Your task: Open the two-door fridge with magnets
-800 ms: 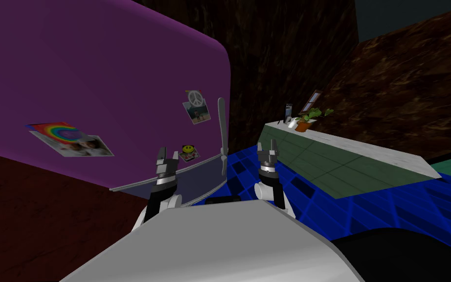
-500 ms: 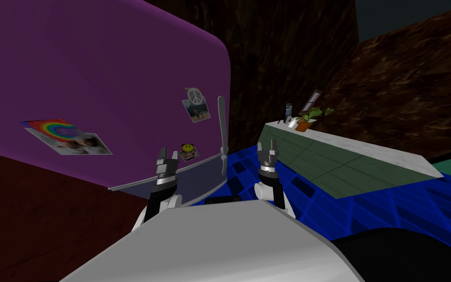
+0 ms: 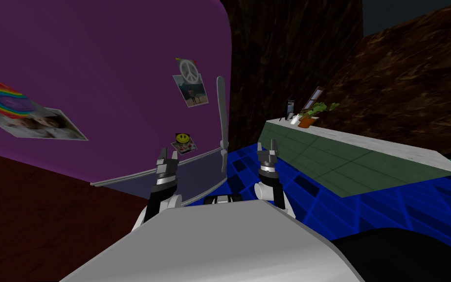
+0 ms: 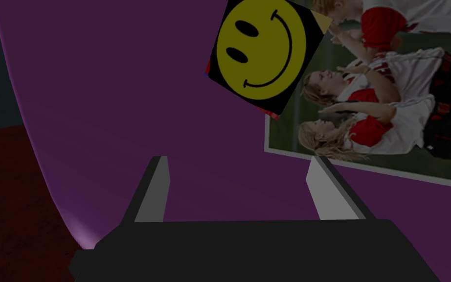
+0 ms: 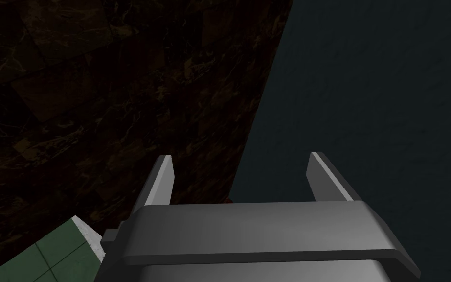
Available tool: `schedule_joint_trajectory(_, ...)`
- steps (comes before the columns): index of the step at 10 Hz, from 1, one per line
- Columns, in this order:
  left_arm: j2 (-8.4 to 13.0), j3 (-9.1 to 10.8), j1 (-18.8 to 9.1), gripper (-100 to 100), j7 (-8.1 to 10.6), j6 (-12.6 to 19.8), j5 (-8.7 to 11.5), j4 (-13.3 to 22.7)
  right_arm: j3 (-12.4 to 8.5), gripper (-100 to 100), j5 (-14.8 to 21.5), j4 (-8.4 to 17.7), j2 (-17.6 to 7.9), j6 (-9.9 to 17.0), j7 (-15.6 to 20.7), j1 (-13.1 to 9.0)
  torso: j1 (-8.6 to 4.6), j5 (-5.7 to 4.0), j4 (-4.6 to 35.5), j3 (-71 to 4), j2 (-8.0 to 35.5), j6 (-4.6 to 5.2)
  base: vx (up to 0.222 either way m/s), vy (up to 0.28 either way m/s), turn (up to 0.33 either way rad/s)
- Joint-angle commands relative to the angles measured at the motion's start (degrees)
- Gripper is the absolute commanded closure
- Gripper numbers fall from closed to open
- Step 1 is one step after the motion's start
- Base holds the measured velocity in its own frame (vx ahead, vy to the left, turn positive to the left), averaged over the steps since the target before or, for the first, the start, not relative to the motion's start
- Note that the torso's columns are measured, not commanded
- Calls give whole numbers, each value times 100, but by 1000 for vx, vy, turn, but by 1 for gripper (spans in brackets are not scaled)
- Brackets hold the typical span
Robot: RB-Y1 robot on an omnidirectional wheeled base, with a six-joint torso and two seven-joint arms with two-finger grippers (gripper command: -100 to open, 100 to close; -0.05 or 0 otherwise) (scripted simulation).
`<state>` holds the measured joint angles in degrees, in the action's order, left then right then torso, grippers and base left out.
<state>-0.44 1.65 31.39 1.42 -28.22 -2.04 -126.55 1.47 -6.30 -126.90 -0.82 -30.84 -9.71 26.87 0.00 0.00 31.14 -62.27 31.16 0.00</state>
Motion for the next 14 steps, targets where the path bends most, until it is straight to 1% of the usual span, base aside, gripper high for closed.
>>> schedule_joint_trajectory(1,0,0,0,0,0,0,0,0,0,0,0,0,0,0,0,0,0,0,423,-846,423,0,0,0,0)
schedule_joint_trajectory(2,196,9,-9,-100,-4,-29,11,37,0,0,0,0,0,0,0,0,0,0,846,-1692,846,0,19,-20,19)
schedule_joint_trajectory(3,329,18,-18,-100,-7,-58,23,72,0,0,0,2,0,0,0,1,-5,-1,1034,-2089,1035,0,24,-45,31)
schedule_joint_trajectory(4,456,30,-29,-100,-12,-94,37,118,1,0,0,3,1,1,0,1,-10,-3,1089,-2202,1087,0,28,-76,38)
schedule_joint_trajectory(6,657,58,-58,-100,-23,-186,72,231,1,0,0,3,1,1,0,2,-14,-4,1110,-2234,1102,0,56,-106,44)
schedule_joint_trajectory(7,786,93,-91,-100,-37,-295,115,367,1,0,0,3,1,0,0,2,-12,-3,1111,-2235,1104,0,106,-150,91)
schedule_joint_trajectory(8,827,111,-110,-100,-44,-353,137,440,1,0,0,3,2,0,0,3,-13,-4,1110,-2239,1097,-1,95,-160,86)
schedule_joint_trajectory(9,874,149,-147,-100,-59,-475,185,593,1,0,0,2,2,0,0,2,-8,-3,1112,-2235,1106,0,95,-194,90)
schedule_joint_trajectory(10,884,169,-166,-100,-67,-535,209,671,2,0,0,3,2,0,0,2,-13,-3,1114,-2231,1111,0,93,-195,96)
schedule_joint_trajectory(11,890,207,-204,-100,-82,-655,256,825,2,0,0,2,2,0,0,2,-5,-2,1115,-2228,1115,0,83,-234,108)
schedule_joint_trajectory(12,888,225,-223,-100,-90,-713,278,900,2,0,0,3,3,0,0,2,-12,-3,1116,-2227,1118,0,81,-219,76)
schedule_joint_trajectory(14,842,292,-290,-100,-116,-926,361,1173,2,0,0,2,2,0,0,2,4,1,1114,-2229,1113,-1,91,-223,115)
